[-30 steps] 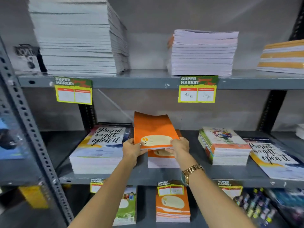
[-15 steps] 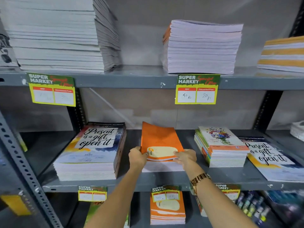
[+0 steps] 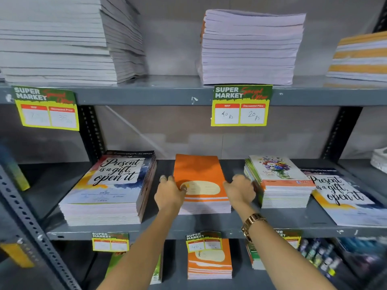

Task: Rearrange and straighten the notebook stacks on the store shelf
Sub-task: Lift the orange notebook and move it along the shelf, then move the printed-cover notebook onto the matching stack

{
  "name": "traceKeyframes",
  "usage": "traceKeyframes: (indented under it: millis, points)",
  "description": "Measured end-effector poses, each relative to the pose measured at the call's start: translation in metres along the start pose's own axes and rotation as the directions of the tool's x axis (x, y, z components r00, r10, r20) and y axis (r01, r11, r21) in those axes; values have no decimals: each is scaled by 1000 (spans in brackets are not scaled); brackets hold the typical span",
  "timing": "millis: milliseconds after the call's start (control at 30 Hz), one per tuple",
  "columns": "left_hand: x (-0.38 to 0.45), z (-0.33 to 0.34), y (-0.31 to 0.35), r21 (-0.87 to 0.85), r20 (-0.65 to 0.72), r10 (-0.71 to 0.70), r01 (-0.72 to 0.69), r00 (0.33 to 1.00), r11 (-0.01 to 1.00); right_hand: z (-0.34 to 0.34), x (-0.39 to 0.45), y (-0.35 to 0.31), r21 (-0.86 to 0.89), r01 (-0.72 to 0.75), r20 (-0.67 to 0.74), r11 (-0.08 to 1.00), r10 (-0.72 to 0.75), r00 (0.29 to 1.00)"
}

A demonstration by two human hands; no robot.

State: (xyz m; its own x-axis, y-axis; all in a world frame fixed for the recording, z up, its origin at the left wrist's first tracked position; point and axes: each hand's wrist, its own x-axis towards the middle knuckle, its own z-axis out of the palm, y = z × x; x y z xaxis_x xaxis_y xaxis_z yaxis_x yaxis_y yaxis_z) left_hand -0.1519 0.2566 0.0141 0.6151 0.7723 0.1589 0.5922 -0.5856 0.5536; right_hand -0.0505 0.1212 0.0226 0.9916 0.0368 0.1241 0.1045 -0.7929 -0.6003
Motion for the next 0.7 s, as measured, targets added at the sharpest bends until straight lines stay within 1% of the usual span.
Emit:
traceKeyframes:
  millis: [67, 100, 167, 233, 433, 567, 700]
  points:
    - [-5, 1, 14, -10, -71, 112, -113, 991, 993, -10, 7, 7, 9, 95, -97, 995, -93, 991]
    - [-8, 4, 23, -23, -85, 163, -166, 983, 986, -16, 11, 12, 1, 145, -137, 989, -144, 980]
    - [-14, 11, 41, -51, -89, 245, -250, 965, 967, -27, 20, 23, -42, 221, -205, 974, -225, 953]
    - [-21, 20, 62, -91, -79, 290, -297, 954, 951, -39, 30, 37, -85, 251, -253, 964, -265, 931]
    - [-47, 59, 124, -169, -21, 432, -429, 902, 887, -76, 62, 96, -72, 219, -379, 973, -230, 896]
    - [-72, 91, 174, -241, 56, 495, -470, 867, 849, -105, 86, 151, -108, 144, -373, 984, -174, 911]
    - [-97, 123, 214, -333, 117, 504, -444, 856, 832, -126, 102, 197, -150, 52, -366, 987, -104, 925]
